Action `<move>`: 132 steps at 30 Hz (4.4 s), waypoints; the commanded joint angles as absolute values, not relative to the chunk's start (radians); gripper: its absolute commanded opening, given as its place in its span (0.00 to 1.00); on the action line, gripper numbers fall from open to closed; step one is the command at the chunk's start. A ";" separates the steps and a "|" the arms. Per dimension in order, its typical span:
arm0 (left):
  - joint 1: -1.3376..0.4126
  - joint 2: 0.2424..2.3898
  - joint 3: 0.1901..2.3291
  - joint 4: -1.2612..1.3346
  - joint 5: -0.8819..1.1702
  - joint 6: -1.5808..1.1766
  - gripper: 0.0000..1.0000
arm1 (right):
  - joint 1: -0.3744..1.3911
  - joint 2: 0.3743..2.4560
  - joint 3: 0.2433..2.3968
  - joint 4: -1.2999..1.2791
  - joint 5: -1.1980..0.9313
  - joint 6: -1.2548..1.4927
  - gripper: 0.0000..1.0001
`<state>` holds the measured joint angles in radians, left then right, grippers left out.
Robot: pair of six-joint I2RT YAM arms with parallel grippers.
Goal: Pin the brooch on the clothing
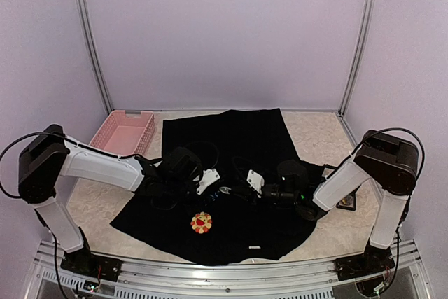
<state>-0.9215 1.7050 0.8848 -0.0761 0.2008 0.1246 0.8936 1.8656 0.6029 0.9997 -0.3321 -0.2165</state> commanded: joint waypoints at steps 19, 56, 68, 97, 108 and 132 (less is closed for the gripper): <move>-0.883 1.609 0.860 -0.008 0.340 0.075 0.00 | 0.979 1.927 0.664 1.024 -0.201 -0.348 0.00; -0.853 1.608 0.847 0.020 0.326 0.056 0.08 | 0.913 1.891 0.634 1.133 -0.536 -0.057 0.00; -0.853 1.525 0.798 0.101 0.326 0.108 0.25 | 0.902 1.882 0.655 1.088 -0.591 -0.053 0.00; -0.871 1.510 0.783 0.100 0.430 0.145 0.00 | 0.875 1.927 0.703 0.989 -0.706 -0.112 0.38; -0.874 1.469 0.754 0.124 0.464 0.189 0.00 | 0.862 1.952 0.738 0.964 -0.710 -0.128 0.25; -0.926 1.484 0.781 0.062 0.440 0.262 0.00 | 0.824 1.973 0.878 0.809 -0.770 -0.023 0.20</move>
<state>-0.8875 1.4925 0.7601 0.0723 0.3859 0.2344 0.8436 1.9545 0.8143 0.8394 -0.7918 -0.0586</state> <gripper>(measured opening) 0.007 0.195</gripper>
